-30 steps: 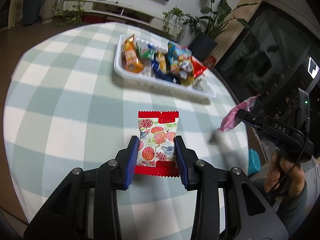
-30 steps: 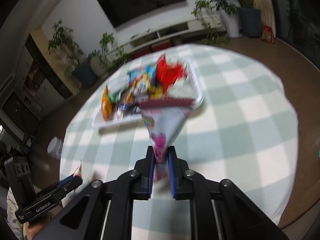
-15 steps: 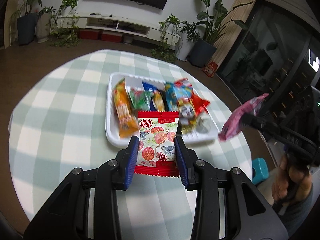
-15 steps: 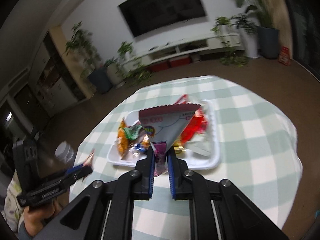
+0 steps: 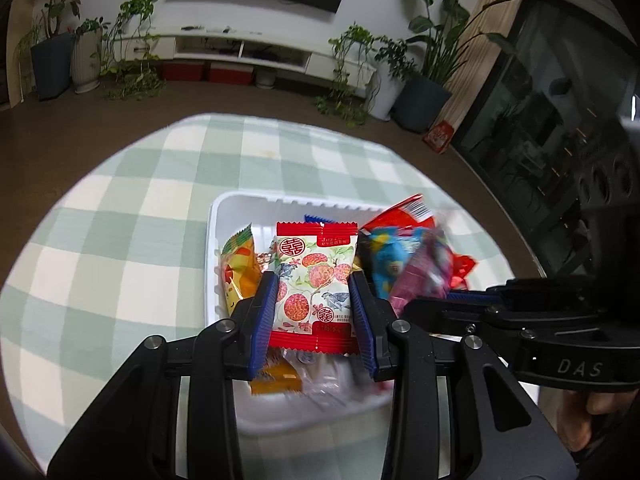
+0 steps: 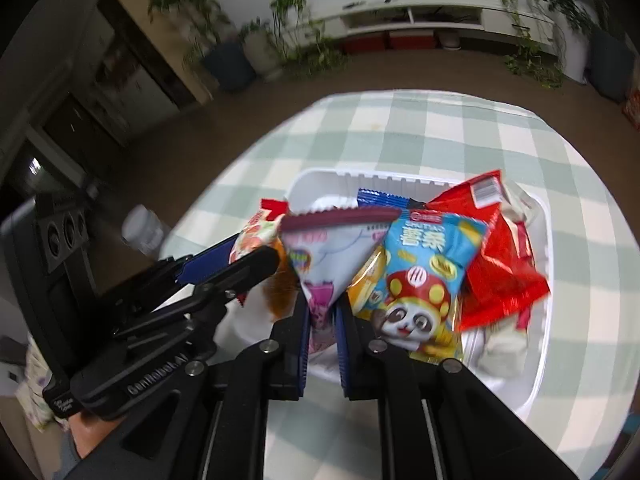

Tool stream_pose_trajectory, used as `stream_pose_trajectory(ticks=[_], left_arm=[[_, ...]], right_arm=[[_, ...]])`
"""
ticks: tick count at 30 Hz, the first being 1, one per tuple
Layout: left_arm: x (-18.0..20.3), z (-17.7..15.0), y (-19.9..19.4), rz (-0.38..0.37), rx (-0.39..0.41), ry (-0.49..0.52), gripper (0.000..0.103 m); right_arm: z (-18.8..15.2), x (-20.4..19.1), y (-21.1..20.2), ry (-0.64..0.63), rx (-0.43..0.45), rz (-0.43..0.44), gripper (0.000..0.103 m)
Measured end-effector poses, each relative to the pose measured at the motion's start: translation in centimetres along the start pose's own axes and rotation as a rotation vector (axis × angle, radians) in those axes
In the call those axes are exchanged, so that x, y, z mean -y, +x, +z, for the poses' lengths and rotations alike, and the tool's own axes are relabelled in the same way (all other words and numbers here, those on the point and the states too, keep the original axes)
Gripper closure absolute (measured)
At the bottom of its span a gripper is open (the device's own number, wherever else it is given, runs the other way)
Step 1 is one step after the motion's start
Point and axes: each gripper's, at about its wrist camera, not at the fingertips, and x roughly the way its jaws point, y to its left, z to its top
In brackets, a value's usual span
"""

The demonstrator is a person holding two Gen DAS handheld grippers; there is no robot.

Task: Organize snacks
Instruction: 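Carry the candy packet with the left gripper while the right carries the pink snack into the tray, then open both grippers over the tray and withdraw them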

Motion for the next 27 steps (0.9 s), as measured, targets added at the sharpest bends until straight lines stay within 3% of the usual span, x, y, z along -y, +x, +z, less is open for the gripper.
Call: stream_pose_trajectory(ticks=[5, 16, 19, 23, 27], left_arm=[[-0.4, -0.6, 2.9, 0.009, -0.032, 0.025, 0.069], [-0.3, -1.7, 4.3, 0.032, -0.042, 0.053, 0.061], [-0.3, -1.8, 4.1, 0.041, -0.029, 0.052, 0.050], [-0.3, -1.7, 3.3, 0.055, 0.002, 0.048, 0.022], [-0.3, -2.0, 2.9, 0.054, 0.008, 0.041, 0.012]], right_arm=[[1.6, 0.8, 2.4, 0.000, -0.034, -0.062, 0.090], [2.0, 1.0, 4.9, 0.025, -0.026, -0.099, 0.087], [2.0, 1.2, 4.8, 0.036, -0.022, -0.112, 0.079], [2.0, 1.3, 4.0, 0.038, 0.007, -0.128, 0.074], [1.9, 0.9, 3.2, 0.027, 0.034, -0.130, 0.062]])
